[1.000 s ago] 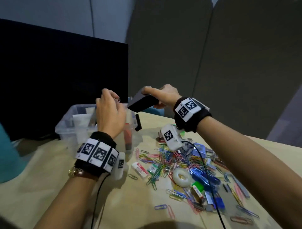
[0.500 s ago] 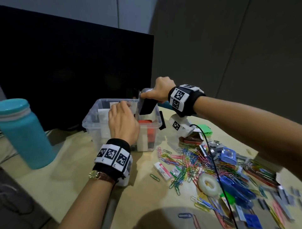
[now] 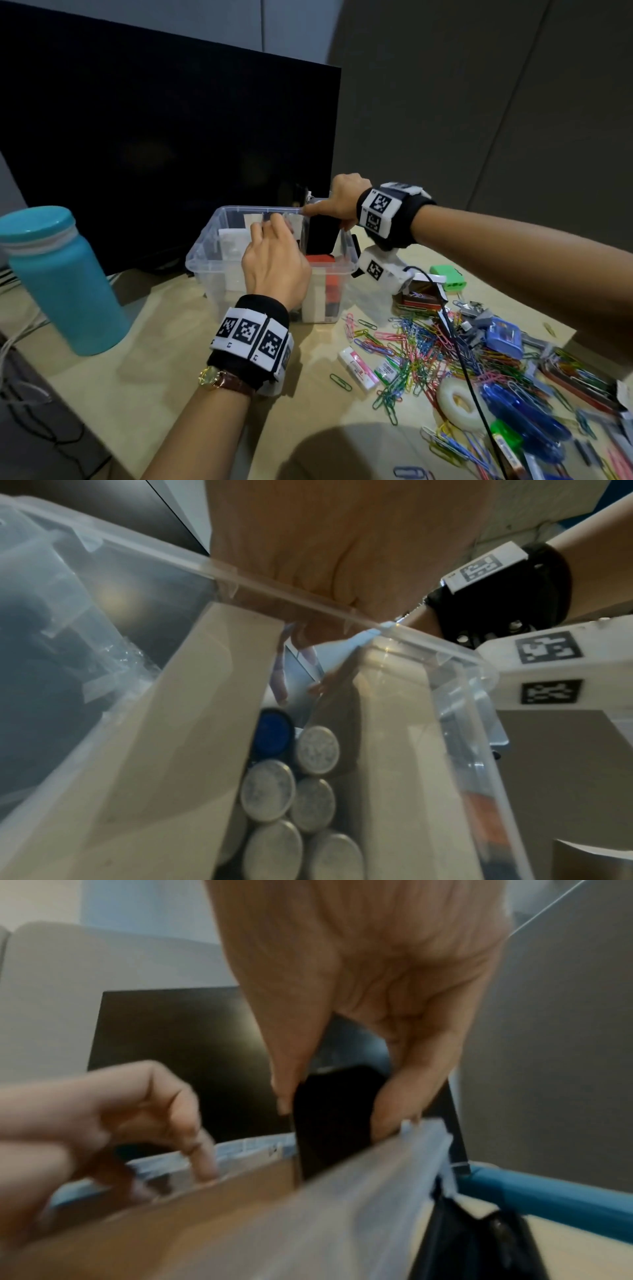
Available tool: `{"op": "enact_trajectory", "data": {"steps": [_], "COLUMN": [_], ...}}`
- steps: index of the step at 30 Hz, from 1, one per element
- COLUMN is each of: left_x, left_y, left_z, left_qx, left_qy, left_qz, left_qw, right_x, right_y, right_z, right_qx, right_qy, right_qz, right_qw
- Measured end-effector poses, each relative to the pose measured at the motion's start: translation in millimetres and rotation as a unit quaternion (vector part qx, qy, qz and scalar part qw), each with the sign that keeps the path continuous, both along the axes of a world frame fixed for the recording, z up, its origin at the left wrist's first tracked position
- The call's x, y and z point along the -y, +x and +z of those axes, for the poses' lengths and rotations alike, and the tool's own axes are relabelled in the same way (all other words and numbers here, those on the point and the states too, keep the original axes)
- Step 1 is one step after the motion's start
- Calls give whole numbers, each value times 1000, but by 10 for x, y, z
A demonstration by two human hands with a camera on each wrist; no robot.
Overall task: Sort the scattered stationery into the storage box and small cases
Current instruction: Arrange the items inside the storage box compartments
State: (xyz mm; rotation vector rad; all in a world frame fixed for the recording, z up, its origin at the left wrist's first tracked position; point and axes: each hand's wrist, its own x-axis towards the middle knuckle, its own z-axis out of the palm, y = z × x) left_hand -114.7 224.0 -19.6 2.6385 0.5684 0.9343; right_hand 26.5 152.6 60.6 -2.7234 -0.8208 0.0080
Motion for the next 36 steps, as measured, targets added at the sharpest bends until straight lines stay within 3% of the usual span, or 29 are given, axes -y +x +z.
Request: {"op": "enact_trajectory", "data": {"steps": [3,6,9,12,18,21,27,32,36], "left_x": [4,3,6,5,-4,-12,-28,-35,-23], "left_y": [-5,1,6,4,-2,7,-8,4,1], "left_z": [3,4,0,-8,-4,3,1,-21,-18], "left_qx": [5,1,0,-1,-7,-17,-19,-11,-17], "left_qy": [-1,-1,0,2,4,5,3,6,-8], "left_qz": [-2,-3,-2,1,-4,-9,-23,-15,-12], "left_qw": [1000,1000,1000,1000,1000,1000,1000,1000,1000], "right_x": [81,152,169,141,126,72,6,4,-14], "right_y": [44,77,36,-48,-133,-119,208,334,287], "right_z": [148,245,293,261,211,127,188,121,52], "right_qx": [-111,-90,32,188,332,313,165,157,195], "right_qy": [68,-11,-95,-184,-223,-233,-199,-156,-218], "right_qz": [31,104,172,222,195,207,184,185,210], "right_qw": [991,990,980,939,896,897,948,957,933]}}
